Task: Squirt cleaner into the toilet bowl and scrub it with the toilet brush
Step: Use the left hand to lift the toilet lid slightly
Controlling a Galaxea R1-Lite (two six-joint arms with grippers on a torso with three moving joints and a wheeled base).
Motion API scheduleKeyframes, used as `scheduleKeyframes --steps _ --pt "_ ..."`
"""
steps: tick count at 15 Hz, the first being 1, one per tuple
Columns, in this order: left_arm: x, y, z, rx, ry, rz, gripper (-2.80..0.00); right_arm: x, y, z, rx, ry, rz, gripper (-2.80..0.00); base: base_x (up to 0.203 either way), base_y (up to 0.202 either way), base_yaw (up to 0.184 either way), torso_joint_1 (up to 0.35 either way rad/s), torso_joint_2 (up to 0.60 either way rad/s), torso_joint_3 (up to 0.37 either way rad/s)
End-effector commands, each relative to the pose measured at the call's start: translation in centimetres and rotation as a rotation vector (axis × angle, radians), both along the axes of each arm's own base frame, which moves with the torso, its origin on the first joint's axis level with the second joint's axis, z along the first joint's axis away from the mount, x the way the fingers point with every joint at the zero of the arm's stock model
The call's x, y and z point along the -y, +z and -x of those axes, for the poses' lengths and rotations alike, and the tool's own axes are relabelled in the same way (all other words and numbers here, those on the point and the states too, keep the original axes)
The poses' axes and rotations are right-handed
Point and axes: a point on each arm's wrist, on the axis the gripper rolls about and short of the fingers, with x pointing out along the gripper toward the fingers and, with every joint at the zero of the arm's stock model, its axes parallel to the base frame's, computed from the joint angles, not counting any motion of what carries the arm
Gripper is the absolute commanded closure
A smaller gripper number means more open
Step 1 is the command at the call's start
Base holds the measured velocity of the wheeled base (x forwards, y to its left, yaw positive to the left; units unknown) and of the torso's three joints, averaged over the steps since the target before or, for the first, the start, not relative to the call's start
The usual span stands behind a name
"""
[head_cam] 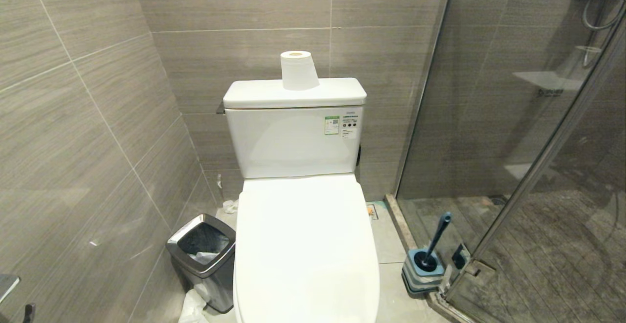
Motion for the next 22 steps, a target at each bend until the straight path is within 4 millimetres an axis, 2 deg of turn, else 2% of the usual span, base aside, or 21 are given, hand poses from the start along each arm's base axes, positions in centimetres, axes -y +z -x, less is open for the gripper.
scheduleKeyframes --steps 1,13,16,18,20,22 --pt "0.0 0.0 0.0 -0.003 0.000 0.000 0.00 0.0 0.0 0.0 0.000 0.002 0.003 0.00 0.000 0.000 0.000 0.000 0.00 0.000" --pt "0.0 0.4 0.1 0.011 0.002 -0.023 0.00 0.0 0.0 0.0 0.000 -0.007 -0.020 0.00 0.000 0.000 0.000 0.000 0.00 0.000" --pt "0.0 4.1 1.2 0.082 -0.006 -0.038 0.00 0.0 0.0 0.0 -0.002 -0.007 -0.020 0.00 0.000 0.000 0.000 0.000 0.00 0.000" --pt "0.0 8.5 1.7 0.101 -0.010 -0.049 0.00 0.0 0.0 0.0 0.000 -0.007 -0.020 0.00 0.000 0.000 0.000 0.000 0.00 0.000" --pt "0.0 12.8 0.7 0.077 -0.017 -0.055 0.00 0.0 0.0 0.0 0.000 -0.007 -0.020 0.00 0.000 0.000 0.000 0.000 0.00 0.000" --pt "0.0 16.5 -1.3 0.040 -0.022 -0.057 0.00 0.0 0.0 0.0 0.000 -0.007 -0.020 0.00 0.000 0.000 0.000 0.000 0.00 0.000"
